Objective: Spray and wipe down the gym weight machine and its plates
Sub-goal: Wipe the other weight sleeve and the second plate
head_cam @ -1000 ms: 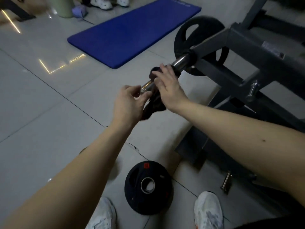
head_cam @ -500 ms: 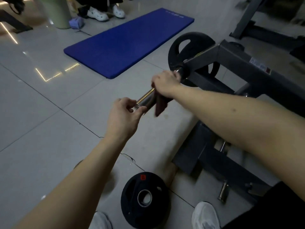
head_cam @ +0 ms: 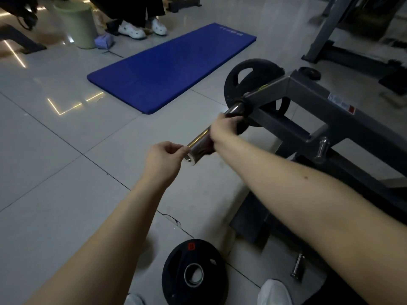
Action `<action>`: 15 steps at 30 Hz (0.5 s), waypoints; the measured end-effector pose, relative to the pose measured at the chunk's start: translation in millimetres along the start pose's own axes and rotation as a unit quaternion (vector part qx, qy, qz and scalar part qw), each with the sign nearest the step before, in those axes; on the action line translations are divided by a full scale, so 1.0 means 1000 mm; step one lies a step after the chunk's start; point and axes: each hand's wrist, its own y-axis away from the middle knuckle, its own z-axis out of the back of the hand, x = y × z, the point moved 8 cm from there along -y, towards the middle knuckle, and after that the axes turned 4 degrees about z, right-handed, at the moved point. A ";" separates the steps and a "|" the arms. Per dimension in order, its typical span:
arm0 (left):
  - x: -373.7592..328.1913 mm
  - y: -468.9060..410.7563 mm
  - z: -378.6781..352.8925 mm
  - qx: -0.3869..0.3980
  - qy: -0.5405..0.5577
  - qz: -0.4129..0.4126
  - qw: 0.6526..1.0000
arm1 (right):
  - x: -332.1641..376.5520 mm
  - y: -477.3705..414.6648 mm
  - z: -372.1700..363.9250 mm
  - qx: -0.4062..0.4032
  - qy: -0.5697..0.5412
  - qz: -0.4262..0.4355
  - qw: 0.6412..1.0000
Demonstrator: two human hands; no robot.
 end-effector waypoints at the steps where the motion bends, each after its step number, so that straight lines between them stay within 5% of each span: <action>1: 0.002 0.000 0.000 0.003 0.009 0.004 1.000 | 0.005 -0.012 0.007 -0.003 -0.029 -0.019 0.999; 8: 0.008 0.005 -0.004 -0.008 0.076 0.035 0.996 | -0.037 0.016 -0.015 0.076 -0.150 -0.069 0.983; 12: 0.007 0.008 -0.004 -0.018 0.093 0.042 0.995 | -0.061 0.067 -0.016 0.199 -0.093 -0.122 0.968; 15: -0.004 0.009 -0.005 -0.034 0.007 -0.008 0.999 | -0.049 0.044 0.017 0.242 0.041 -0.024 0.969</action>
